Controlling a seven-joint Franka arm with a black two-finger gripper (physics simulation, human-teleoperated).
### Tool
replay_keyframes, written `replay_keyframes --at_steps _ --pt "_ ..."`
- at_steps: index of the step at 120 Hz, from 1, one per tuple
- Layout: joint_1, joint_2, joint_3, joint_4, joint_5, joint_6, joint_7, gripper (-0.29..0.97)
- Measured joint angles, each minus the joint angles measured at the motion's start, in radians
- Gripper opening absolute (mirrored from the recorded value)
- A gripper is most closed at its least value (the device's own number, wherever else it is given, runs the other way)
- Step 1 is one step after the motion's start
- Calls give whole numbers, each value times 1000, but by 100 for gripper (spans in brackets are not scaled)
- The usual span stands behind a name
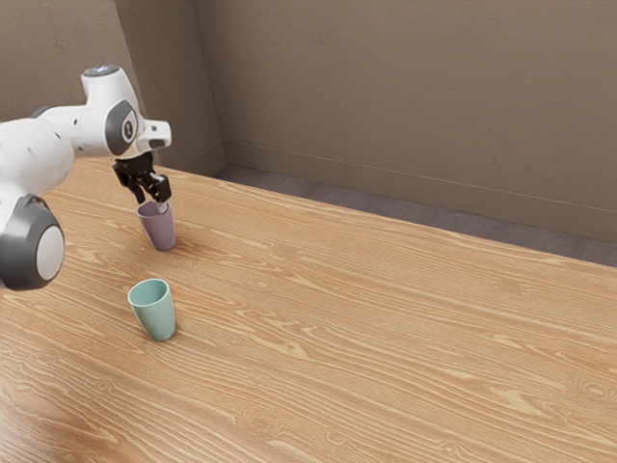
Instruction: Place the left cup onto the right cup
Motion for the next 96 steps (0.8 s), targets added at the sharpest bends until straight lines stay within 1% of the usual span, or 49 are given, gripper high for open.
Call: replay_keyframes --at_steps 32,96 --pt "0 25 -23 1 -1 19 2 43" --pt "0 60 -25 1 -2 68 5 43"
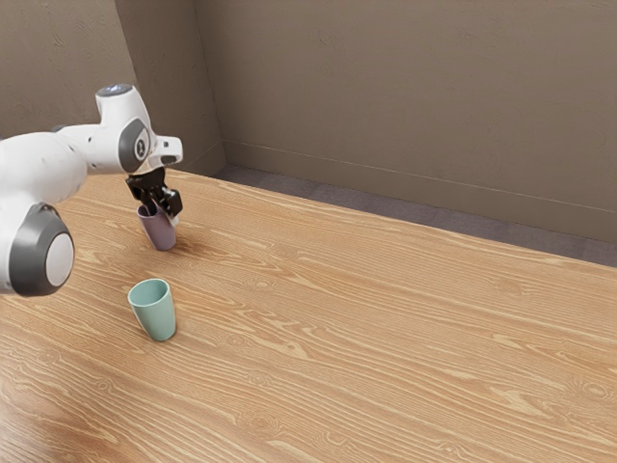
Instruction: Place the left cup onto the right cup
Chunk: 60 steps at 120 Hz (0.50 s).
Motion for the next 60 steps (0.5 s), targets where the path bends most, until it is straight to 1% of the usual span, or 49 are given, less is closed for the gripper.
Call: replay_keyframes --at_steps 12,20,28,46,60 --pt "0 7 0 0 -1 8 0 43" --pt "0 10 0 0 -1 12 0 40" --pt "0 12 0 0 -2 14 1 33" --pt "0 13 0 0 -4 17 0 10" --pt "0 13 -2 -1 -4 18 -1 0"
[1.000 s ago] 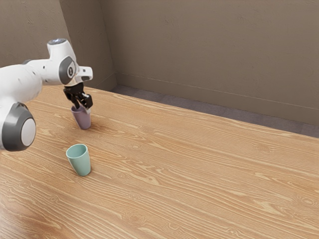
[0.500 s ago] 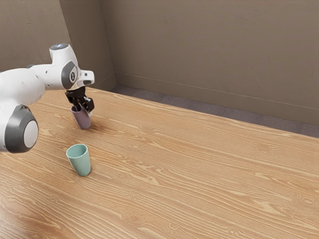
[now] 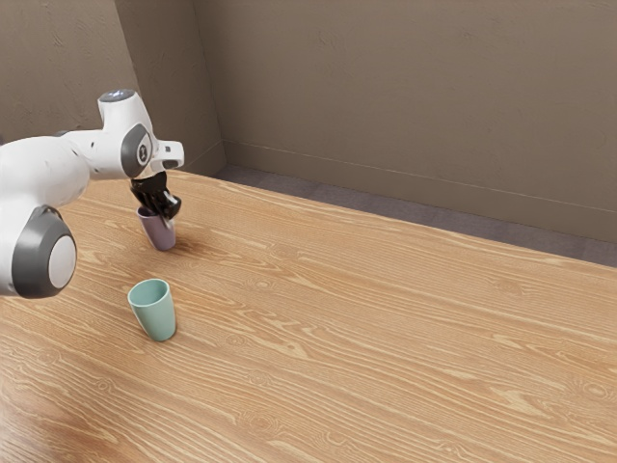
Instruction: Place the left cup onto the right cup
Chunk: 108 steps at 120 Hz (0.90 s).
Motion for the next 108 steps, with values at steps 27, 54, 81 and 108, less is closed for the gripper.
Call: replay_keyframes --at_steps 27,54,81,108 --pt "0 -1 0 -3 0 1 -1 -8" --pt "0 -7 1 -5 4 2 -4 -9" --pt "0 -33 2 -9 6 -9 -9 -10" --pt "-5 -65 2 -12 10 -40 -13 -10"
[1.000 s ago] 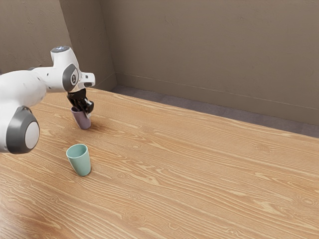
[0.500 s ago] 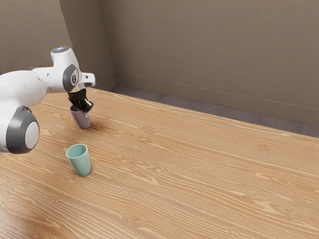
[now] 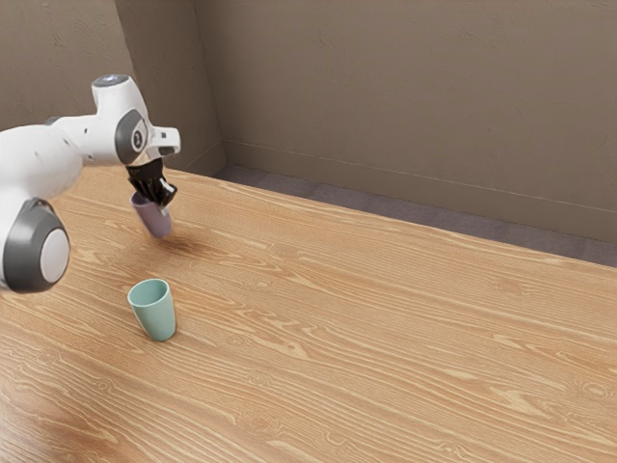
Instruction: Place the left cup onto the right cup
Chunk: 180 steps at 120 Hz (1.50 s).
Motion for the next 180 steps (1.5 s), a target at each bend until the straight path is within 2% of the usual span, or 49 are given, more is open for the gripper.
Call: replay_keyframes --at_steps 24,75,138,180 --pt "-3 -53 -29 -13 6 -87 -3 -10" --pt "-40 -363 -45 -332 31 -164 -7 -10" --pt "-80 -647 -70 -626 144 -102 -21 -10" --pt "-77 -803 -87 -820 168 -61 -48 -10"
